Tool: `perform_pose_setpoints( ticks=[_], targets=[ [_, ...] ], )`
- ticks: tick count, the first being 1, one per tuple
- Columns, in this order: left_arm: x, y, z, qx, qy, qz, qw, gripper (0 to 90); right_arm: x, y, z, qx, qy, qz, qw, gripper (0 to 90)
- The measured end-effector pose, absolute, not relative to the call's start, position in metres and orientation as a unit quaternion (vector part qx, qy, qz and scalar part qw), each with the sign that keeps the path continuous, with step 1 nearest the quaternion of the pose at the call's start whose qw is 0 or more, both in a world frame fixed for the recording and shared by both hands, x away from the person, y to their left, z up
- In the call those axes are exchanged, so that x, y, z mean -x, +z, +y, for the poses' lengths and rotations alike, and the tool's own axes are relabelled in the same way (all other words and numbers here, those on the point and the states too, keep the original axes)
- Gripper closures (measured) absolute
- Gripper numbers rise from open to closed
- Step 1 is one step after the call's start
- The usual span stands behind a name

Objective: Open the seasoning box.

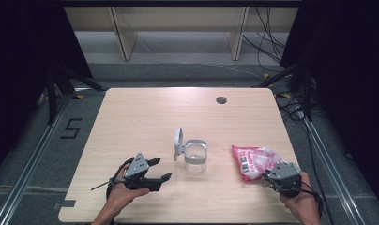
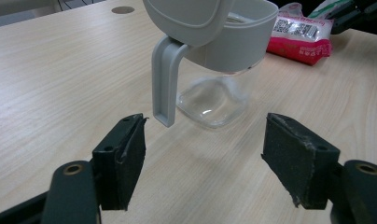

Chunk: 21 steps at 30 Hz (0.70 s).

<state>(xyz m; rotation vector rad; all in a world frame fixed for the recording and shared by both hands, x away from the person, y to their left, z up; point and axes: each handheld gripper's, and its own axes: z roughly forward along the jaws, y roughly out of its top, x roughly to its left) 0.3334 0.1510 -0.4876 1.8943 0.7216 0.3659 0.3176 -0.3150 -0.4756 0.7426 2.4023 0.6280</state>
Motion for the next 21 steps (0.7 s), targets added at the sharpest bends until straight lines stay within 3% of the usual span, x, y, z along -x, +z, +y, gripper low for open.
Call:
perform_pose_setpoints(
  ticks=[21],
  targets=[
    [-0.333, -0.487, 0.15, -0.788, 0.154, 0.302, 0.514, 29.2, -0.338, -0.478, -0.322, -0.29, 0.202, 0.882, 0.312, 77.1]
  ],
)
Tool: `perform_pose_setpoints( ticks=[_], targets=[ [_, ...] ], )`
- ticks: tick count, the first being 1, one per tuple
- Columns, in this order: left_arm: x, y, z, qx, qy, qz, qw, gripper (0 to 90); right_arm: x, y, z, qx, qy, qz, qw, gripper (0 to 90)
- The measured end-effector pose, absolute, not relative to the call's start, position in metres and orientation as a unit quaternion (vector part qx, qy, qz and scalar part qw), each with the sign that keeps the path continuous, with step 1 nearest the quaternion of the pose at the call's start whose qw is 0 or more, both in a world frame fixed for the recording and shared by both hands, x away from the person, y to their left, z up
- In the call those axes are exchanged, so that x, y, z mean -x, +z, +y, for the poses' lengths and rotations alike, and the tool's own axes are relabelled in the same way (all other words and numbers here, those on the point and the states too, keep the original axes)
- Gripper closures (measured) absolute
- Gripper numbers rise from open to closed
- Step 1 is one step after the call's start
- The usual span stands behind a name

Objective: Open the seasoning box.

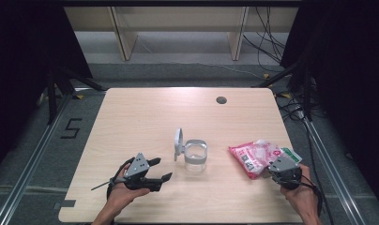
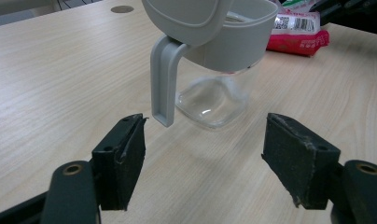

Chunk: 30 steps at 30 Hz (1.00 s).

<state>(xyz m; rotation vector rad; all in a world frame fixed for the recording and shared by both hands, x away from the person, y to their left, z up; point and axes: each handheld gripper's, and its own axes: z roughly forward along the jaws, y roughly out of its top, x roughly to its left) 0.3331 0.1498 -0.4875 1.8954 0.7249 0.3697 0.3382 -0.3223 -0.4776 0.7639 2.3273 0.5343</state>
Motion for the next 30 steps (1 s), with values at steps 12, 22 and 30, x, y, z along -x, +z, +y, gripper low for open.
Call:
perform_pose_setpoints(
  ticks=[12, 22, 30],
  targets=[
    [-0.333, -0.488, 0.15, -0.788, 0.151, 0.301, 0.515, 29.2, -0.348, -0.476, -0.329, -0.315, 0.202, 0.872, 0.317, 74.4],
    [-0.333, -0.487, 0.151, -0.789, 0.153, 0.3, 0.514, 29.1, -0.328, -0.468, -0.35, -0.5, 0.334, 0.759, 0.25, 47.8],
    [-0.333, -0.488, 0.15, -0.788, 0.154, 0.302, 0.513, 29.0, -0.327, -0.473, -0.359, -0.594, 0.358, 0.678, 0.243, 25.0]
  ],
)
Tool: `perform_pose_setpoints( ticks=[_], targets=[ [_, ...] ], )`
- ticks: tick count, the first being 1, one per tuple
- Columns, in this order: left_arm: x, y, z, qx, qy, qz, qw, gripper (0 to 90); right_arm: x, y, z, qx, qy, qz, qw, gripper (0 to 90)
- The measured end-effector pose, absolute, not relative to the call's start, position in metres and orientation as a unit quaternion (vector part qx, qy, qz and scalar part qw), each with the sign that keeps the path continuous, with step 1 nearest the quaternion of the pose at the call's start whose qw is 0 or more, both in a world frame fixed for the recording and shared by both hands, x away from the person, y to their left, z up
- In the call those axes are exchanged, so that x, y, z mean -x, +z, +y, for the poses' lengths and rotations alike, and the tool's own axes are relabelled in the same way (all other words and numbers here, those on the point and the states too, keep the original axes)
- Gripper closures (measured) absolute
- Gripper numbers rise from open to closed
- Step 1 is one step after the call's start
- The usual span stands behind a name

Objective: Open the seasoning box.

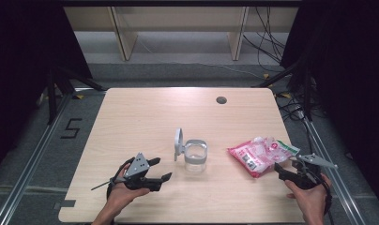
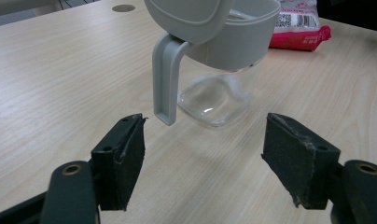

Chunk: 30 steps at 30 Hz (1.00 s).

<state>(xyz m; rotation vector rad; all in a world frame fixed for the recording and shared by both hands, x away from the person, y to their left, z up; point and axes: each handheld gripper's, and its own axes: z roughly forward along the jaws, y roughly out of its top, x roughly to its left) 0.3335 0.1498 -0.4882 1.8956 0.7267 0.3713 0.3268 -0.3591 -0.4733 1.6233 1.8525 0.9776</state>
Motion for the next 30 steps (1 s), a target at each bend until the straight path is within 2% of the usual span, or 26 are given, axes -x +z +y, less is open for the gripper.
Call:
perform_pose_setpoints(
  ticks=[4, 5, 6, 9, 10, 12, 14, 15, 25, 26, 30],
  targets=[
    [-0.333, -0.488, 0.15, -0.789, 0.154, 0.302, 0.513, 29.0, -0.327, -0.478, -0.362, -0.628, 0.374, 0.644, 0.227, 18.9],
    [-0.333, -0.488, 0.15, -0.789, 0.155, 0.302, 0.512, 29.0, -0.328, -0.48, -0.365, -0.616, 0.369, 0.655, 0.236, 18.4],
    [-0.334, -0.488, 0.15, -0.791, 0.152, 0.299, 0.512, 29.0, -0.327, -0.48, -0.361, -0.633, 0.375, 0.64, 0.222, 17.2],
    [-0.334, -0.489, 0.149, -0.791, 0.153, 0.3, 0.511, 29.1, -0.329, -0.481, -0.361, -0.641, 0.401, 0.625, 0.195, 17.4],
    [-0.333, -0.489, 0.149, -0.791, 0.156, 0.302, 0.508, 29.0, -0.331, -0.483, -0.364, -0.626, 0.397, 0.636, 0.213, 17.4],
    [-0.334, -0.49, 0.149, -0.791, 0.153, 0.301, 0.509, 29.1, -0.334, -0.484, -0.362, -0.646, 0.413, 0.612, 0.195, 17.7],
    [-0.334, -0.489, 0.149, -0.792, 0.155, 0.298, 0.509, 29.0, -0.336, -0.485, -0.364, -0.64, 0.414, 0.614, 0.205, 17.7],
    [-0.333, -0.489, 0.149, -0.792, 0.155, 0.301, 0.508, 29.0, -0.337, -0.485, -0.361, -0.652, 0.41, 0.608, 0.191, 18.0],
    [-0.333, -0.488, 0.149, -0.788, 0.154, 0.302, 0.513, 28.9, -0.351, -0.49, -0.356, -0.646, 0.4, 0.616, 0.208, 17.9],
    [-0.333, -0.488, 0.149, -0.789, 0.154, 0.302, 0.513, 28.9, -0.351, -0.49, -0.353, -0.654, 0.41, 0.605, 0.194, 17.9],
    [-0.333, -0.488, 0.148, -0.79, 0.154, 0.3, 0.512, 28.9, -0.354, -0.491, -0.353, -0.663, 0.398, 0.604, 0.192, 18.1]
  ],
)
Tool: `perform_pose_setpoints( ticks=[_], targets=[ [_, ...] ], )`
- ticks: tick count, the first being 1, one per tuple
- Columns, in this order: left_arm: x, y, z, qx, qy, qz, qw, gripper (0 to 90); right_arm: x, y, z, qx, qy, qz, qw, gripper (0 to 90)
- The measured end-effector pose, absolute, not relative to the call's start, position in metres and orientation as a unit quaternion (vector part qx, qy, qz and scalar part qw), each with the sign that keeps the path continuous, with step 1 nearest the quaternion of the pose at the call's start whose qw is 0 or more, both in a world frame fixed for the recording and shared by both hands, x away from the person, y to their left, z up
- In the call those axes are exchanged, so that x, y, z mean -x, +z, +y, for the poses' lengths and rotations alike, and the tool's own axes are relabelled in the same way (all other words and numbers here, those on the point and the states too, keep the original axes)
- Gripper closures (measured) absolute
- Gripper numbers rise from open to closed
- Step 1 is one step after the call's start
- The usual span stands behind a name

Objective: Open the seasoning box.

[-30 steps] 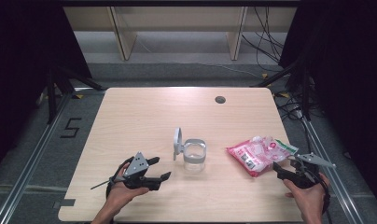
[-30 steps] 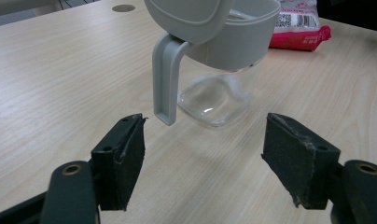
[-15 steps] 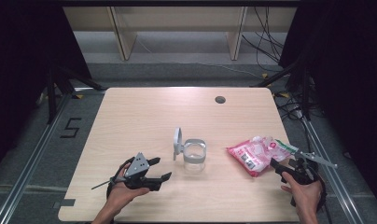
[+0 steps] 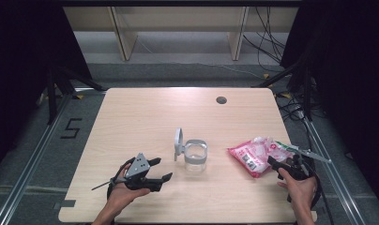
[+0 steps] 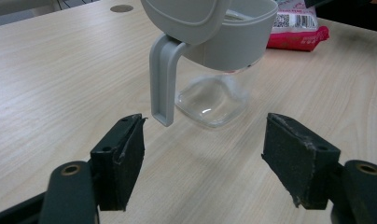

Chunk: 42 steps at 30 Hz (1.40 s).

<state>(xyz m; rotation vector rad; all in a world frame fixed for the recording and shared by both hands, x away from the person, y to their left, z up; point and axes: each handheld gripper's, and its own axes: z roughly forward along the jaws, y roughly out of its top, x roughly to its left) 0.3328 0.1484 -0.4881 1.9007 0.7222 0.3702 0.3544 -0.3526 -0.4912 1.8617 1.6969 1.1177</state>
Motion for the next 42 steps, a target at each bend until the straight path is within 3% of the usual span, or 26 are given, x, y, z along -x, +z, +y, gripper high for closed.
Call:
perform_pose_setpoints(
  ticks=[13, 34, 41, 42],
  targets=[
    [-0.333, -0.488, 0.149, -0.789, 0.155, 0.298, 0.514, 28.9, -0.37, -0.498, -0.345, -0.677, 0.381, 0.604, 0.179, 25.6],
    [-0.335, -0.486, 0.151, -0.792, 0.161, 0.287, 0.514, 28.9, -0.384, -0.505, -0.346, -0.661, 0.379, 0.618, 0.192, 56.0],
    [-0.333, -0.487, 0.15, -0.787, 0.155, 0.3, 0.516, 28.9, -0.388, -0.504, -0.349, -0.628, 0.377, 0.649, 0.203, 77.5],
    [-0.333, -0.486, 0.15, -0.788, 0.155, 0.3, 0.516, 28.9, -0.386, -0.503, -0.345, -0.646, 0.379, 0.635, 0.189, 80.8]
  ],
)
